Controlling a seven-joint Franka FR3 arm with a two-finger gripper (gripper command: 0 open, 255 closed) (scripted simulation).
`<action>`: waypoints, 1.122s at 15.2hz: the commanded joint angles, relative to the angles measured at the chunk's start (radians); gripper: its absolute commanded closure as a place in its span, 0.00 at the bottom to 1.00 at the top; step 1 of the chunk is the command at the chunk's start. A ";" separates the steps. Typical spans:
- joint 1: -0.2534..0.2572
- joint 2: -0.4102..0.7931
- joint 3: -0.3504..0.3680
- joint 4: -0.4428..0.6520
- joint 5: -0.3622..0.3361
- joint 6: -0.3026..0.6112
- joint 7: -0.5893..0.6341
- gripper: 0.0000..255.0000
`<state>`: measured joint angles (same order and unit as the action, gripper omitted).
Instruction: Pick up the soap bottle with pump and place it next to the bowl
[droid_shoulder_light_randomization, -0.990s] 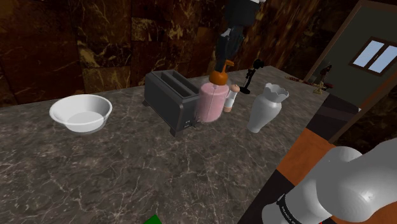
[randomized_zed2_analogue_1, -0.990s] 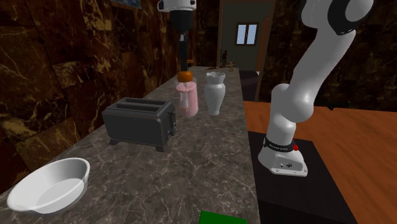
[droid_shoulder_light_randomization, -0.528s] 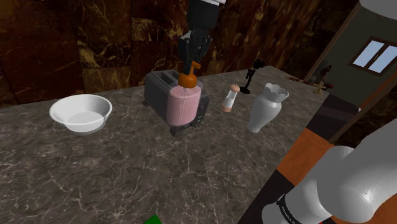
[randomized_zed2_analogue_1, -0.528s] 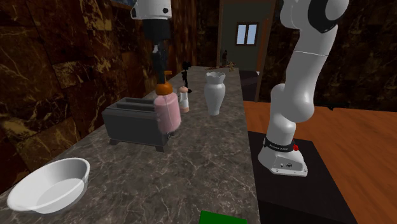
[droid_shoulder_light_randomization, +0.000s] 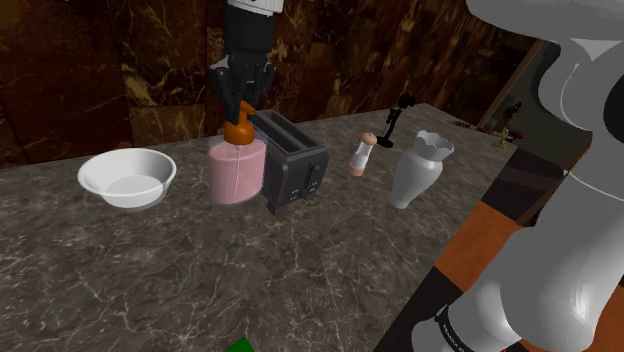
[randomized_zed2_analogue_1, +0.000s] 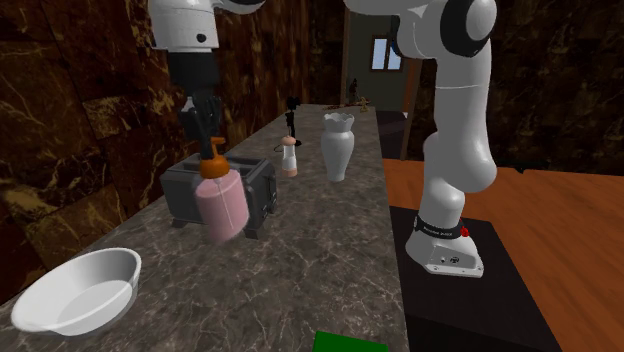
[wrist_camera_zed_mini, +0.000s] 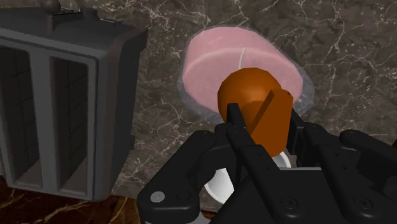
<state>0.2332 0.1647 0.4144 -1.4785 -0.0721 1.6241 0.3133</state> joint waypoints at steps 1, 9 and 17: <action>0.032 0.086 0.011 0.089 -0.036 -0.011 0.038 1.00; 0.093 0.232 0.013 0.200 -0.094 0.012 0.090 1.00; 0.078 0.219 0.011 0.073 -0.091 0.126 0.094 1.00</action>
<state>0.3125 0.3826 0.4257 -1.3897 -0.1625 1.7329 0.4066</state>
